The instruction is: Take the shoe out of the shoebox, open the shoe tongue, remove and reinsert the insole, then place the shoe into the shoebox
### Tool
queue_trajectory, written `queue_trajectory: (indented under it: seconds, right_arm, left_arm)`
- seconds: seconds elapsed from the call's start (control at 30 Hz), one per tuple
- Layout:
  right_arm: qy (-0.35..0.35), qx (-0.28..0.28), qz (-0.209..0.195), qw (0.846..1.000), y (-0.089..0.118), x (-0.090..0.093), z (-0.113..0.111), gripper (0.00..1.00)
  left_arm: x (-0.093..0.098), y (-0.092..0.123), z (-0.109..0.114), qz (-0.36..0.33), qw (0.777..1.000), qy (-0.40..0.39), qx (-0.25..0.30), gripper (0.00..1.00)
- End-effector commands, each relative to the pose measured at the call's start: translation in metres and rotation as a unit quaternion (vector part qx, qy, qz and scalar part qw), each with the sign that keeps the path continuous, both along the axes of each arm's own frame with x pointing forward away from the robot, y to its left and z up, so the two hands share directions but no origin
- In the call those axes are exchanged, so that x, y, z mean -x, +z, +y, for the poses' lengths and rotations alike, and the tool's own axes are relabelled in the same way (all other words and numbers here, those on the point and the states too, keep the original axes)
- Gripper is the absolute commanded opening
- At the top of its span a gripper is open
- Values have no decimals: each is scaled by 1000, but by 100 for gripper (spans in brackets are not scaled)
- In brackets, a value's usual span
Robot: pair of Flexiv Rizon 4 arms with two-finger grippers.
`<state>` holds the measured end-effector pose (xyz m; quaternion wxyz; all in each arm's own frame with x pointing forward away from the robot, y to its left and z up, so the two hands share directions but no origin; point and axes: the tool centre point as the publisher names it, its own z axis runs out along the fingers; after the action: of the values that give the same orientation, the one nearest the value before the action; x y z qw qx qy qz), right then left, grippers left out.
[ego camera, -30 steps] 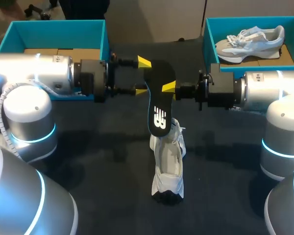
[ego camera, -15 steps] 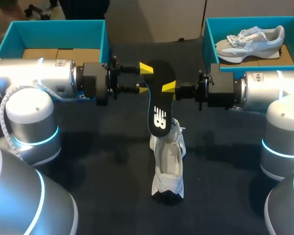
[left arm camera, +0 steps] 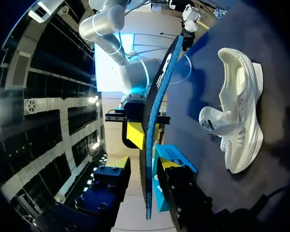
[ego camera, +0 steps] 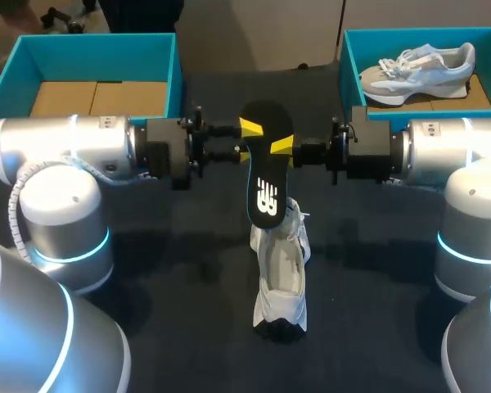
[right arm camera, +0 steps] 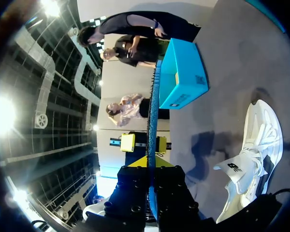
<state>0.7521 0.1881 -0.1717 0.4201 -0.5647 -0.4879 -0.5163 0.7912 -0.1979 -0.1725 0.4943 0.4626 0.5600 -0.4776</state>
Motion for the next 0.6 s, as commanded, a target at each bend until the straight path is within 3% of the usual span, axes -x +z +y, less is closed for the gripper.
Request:
queue_trajectory:
  seconds: [0.03,0.6]
  right_arm:
    - [-1,0,0,1000,-1,0,2,0]
    - [-1,0,0,1000,-1,0,2,0]
  left_arm:
    - [-2,0,-5,-2,1000,8,3,34]
    - [-12,-6,-5,5,1000,15,4,23]
